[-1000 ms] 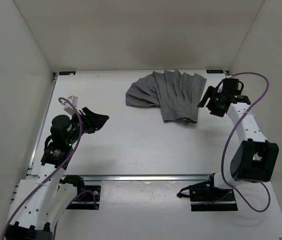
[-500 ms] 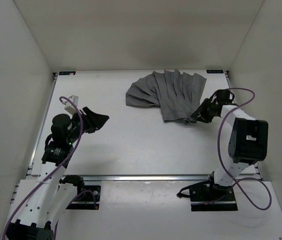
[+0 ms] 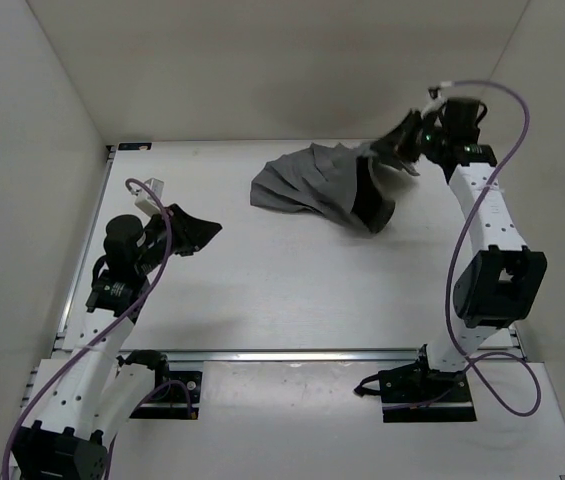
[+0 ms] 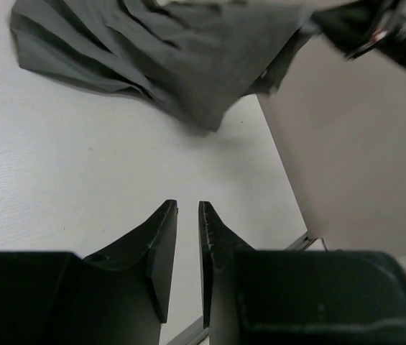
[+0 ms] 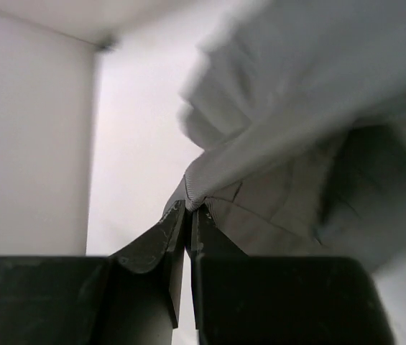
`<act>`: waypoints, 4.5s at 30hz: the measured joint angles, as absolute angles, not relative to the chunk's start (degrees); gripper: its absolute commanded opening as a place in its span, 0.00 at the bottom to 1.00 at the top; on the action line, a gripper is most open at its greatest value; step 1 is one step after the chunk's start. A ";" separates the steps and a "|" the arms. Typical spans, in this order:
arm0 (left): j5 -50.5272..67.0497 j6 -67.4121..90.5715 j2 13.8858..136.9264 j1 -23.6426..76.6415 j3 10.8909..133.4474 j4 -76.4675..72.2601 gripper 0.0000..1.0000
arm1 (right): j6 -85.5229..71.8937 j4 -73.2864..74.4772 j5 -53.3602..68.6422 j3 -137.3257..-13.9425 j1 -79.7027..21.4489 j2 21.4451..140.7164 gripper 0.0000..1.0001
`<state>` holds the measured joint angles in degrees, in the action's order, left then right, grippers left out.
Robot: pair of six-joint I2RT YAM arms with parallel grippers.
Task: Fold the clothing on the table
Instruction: Grab the skirt from the pile, then flatten the skirt out
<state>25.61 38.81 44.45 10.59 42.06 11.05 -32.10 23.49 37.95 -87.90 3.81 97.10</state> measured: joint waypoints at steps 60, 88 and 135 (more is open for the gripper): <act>32.88 109.27 58.89 26.74 13.82 -18.44 0.74 | -17.78 60.73 12.19 -113.16 -30.26 88.97 0.00; 14.24 113.93 56.99 21.50 3.49 -23.09 0.87 | -15.14 57.80 9.96 -114.04 -36.36 88.73 0.00; 19.38 114.45 66.52 30.94 8.23 -28.14 0.85 | -13.43 54.37 8.62 -110.69 -37.91 86.67 0.00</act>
<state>19.38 114.45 66.52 30.94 8.23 -28.14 -13.43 54.37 8.62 -110.69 -37.91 86.67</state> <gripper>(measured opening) 0.841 0.027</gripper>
